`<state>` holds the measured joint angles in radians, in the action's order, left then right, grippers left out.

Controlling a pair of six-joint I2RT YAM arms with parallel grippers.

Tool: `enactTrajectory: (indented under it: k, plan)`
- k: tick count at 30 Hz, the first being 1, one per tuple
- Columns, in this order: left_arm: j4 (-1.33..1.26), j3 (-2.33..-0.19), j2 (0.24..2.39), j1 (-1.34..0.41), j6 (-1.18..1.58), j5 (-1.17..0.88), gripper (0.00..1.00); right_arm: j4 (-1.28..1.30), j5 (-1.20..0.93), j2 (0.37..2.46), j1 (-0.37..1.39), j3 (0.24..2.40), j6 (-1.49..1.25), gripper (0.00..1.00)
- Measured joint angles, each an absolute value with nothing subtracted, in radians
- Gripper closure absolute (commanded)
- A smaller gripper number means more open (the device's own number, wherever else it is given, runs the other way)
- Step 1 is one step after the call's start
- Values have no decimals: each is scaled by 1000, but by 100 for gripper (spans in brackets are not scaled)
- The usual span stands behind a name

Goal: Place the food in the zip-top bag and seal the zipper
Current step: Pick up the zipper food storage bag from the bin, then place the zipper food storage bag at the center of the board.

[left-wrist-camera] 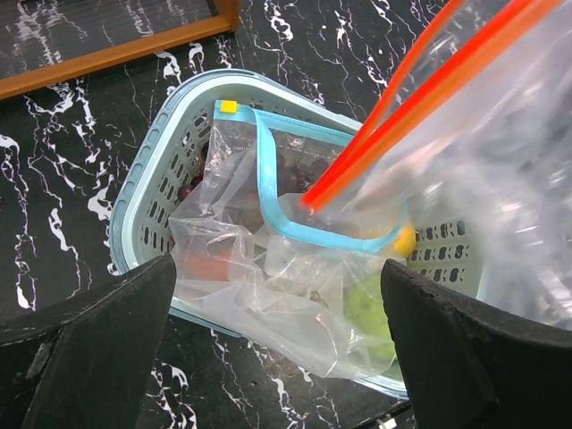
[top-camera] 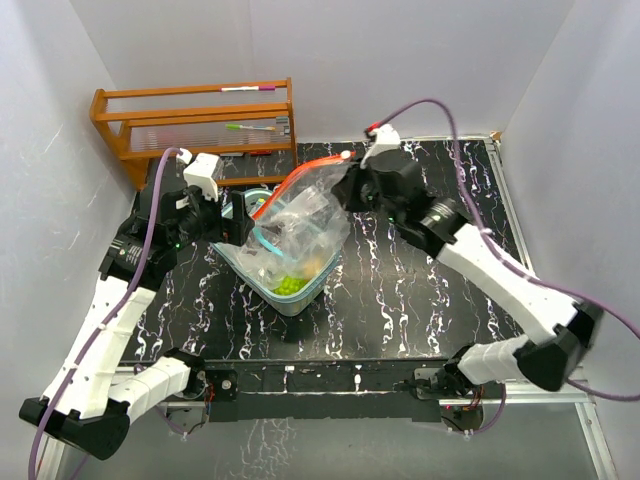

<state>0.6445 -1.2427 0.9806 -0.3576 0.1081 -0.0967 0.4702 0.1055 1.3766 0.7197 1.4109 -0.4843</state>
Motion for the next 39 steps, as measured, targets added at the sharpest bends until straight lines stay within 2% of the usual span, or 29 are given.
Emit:
enactTrajectory:
  k: [7, 11, 15, 20, 21, 22, 24, 26, 27, 33, 39]
  plan:
    - [645, -1243, 989, -358, 108, -97, 3, 501, 405, 1149, 694, 1391, -501, 92]
    - [645, -1242, 989, -358, 109, -97, 3, 563, 595, 1088, 633, 1283, -554, 92]
    - [645, -1243, 989, -358, 109, -97, 3, 631, 654, 1083, 579, 1113, -622, 92]
    - [645, -1243, 989, -358, 111, -101, 3, 695, 626, 1054, 567, 918, -714, 92]
    - [645, -1243, 989, -358, 112, -102, 3, 698, 607, 1040, 567, 887, -730, 89]
    - [645, -1243, 989, -358, 112, -105, 3, 698, 585, 1026, 567, 857, -746, 76]
    - [644, -1243, 989, -358, 112, -107, 3, 687, 532, 1000, 566, 798, -778, 41]
    - [645, -1243, 989, -358, 112, -109, 3, 677, 485, 984, 567, 752, -809, 11]
    - [645, -1243, 989, -358, 113, -111, 3, 677, 463, 977, 567, 732, -820, 3]
    - [644, -1243, 990, -358, 116, -113, 3, 708, 390, 915, 567, 721, -836, 2]
    - [644, -1242, 999, -358, 116, -115, 3, 775, 286, 900, 567, 926, -752, 2]
